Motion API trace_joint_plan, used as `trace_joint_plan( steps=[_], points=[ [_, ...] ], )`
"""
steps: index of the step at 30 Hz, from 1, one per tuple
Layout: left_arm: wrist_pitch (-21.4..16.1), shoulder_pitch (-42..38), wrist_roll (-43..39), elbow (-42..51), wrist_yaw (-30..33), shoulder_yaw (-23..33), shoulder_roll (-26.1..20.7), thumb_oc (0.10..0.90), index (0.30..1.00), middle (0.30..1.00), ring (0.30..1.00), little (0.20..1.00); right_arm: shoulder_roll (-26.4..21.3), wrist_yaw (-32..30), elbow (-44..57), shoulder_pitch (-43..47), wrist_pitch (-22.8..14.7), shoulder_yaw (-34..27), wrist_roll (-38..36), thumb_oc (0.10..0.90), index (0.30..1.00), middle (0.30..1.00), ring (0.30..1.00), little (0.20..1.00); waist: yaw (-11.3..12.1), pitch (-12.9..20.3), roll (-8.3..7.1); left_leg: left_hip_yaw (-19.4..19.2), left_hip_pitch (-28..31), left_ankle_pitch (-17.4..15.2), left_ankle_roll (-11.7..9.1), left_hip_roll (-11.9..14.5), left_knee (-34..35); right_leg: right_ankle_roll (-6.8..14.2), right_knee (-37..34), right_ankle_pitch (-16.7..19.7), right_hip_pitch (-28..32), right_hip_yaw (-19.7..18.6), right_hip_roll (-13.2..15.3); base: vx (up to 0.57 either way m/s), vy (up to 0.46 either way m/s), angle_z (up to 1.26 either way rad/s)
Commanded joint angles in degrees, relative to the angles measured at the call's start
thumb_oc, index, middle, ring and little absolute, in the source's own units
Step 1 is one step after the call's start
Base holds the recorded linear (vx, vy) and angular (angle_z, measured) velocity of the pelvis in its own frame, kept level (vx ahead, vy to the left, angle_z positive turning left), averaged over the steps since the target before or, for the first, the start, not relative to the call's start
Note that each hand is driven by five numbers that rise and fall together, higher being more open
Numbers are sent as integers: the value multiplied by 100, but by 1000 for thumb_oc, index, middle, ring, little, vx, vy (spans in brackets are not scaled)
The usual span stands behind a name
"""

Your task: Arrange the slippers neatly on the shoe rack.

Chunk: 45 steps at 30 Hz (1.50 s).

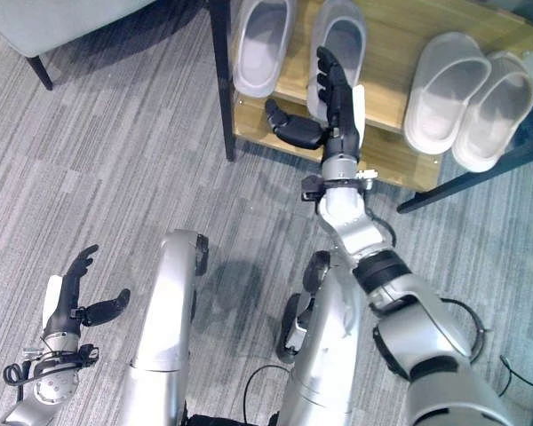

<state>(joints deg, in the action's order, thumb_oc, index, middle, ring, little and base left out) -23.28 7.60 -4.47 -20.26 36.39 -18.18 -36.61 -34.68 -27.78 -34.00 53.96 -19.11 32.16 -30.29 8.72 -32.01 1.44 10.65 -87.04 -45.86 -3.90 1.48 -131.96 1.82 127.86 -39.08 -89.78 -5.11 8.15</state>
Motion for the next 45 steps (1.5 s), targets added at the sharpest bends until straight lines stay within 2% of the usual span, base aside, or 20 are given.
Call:
trace_joint_plan(
  steps=[1,7,11,18,20,27,33,45],
  points=[
    [-233,-2,-25,306,344,-262,11,800,900,900,900,900,-267,-453,769,800,-745,-295,450,800,900,900,900,900,256,222,110,61,-292,-75,243,-201,54,-548,27,-255,-17,35,179,0,0,0],
    [-247,140,45,315,398,-171,51,800,900,900,900,900,-568,-1142,1204,405,-931,-1075,1053,800,900,900,900,900,199,222,124,57,-292,-61,261,-234,43,-543,53,-276,-17,47,177,0,0,0],
    [-256,188,89,292,459,-115,46,800,900,900,900,900,-593,-1399,1220,240,-935,-1444,1132,800,900,900,900,900,177,222,122,47,-292,-59,262,-247,31,-546,89,-282,-17,45,153,0,0,0],
    [-263,219,45,282,415,-178,-3,800,900,900,900,900,-521,-1412,373,490,-863,-1409,741,800,900,900,900,900,218,222,163,88,-292,-62,240,-254,17,-561,120,-305,-17,80,162,0,0,0],
    [-259,237,38,270,392,-246,-44,800,900,900,900,900,-457,-1360,5,697,-872,-1338,426,800,900,900,900,900,249,222,183,99,-292,-78,234,-258,18,-559,120,-306,-17,80,168,0,0,0],
    [-236,275,-25,235,342,-317,-61,800,900,900,900,900,-269,-1262,-360,850,-1088,-1435,-308,800,900,900,900,900,278,222,212,116,-292,-127,217,-269,24,-568,114,-315,-17,83,155,0,0,0],
    [-236,271,-25,280,297,-377,-174,800,900,900,900,900,-286,-951,-706,984,-998,-1291,-822,800,900,900,900,900,366,222,224,213,-292,-177,198,-265,7,-584,95,-322,-17,153,185,22,6,-1],
    [-202,247,-97,222,186,-509,-192,800,900,900,900,900,-252,-717,-633,1216,-1008,-931,-979,800,900,900,900,900,476,222,196,319,-292,-300,175,-270,-20,-544,1,-319,-17,191,157,16,4,-1]
  ],
)
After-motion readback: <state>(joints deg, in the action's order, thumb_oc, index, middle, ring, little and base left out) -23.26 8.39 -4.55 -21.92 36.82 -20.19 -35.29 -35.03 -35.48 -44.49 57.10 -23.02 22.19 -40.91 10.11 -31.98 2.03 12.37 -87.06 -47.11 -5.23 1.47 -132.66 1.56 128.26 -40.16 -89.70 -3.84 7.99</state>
